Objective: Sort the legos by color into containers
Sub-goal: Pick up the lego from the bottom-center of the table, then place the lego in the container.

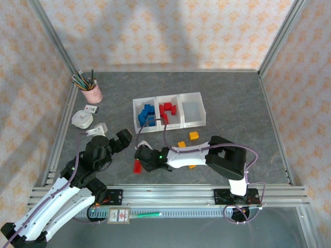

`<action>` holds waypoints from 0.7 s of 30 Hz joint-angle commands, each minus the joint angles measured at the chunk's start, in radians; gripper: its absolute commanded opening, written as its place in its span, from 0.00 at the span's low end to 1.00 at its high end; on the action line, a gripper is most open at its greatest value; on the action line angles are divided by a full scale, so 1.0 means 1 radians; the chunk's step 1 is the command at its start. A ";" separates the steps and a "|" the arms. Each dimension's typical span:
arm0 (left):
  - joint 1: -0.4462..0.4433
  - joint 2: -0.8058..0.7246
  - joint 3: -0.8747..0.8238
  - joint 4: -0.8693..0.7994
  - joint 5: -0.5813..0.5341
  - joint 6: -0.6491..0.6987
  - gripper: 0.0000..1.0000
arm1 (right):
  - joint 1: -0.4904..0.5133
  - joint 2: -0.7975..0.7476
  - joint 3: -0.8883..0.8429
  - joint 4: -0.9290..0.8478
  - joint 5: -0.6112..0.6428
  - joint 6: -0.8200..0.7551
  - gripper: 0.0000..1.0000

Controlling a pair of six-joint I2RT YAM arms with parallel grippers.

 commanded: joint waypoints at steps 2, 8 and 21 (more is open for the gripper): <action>0.008 -0.004 -0.009 -0.005 -0.015 -0.001 0.99 | -0.009 -0.018 0.006 -0.043 0.008 0.037 0.43; 0.007 0.014 0.000 0.005 -0.010 0.007 0.99 | -0.029 -0.066 0.009 -0.070 0.012 0.076 0.41; 0.008 0.103 0.028 0.098 0.039 0.043 0.99 | -0.241 -0.237 0.015 -0.146 0.001 0.105 0.41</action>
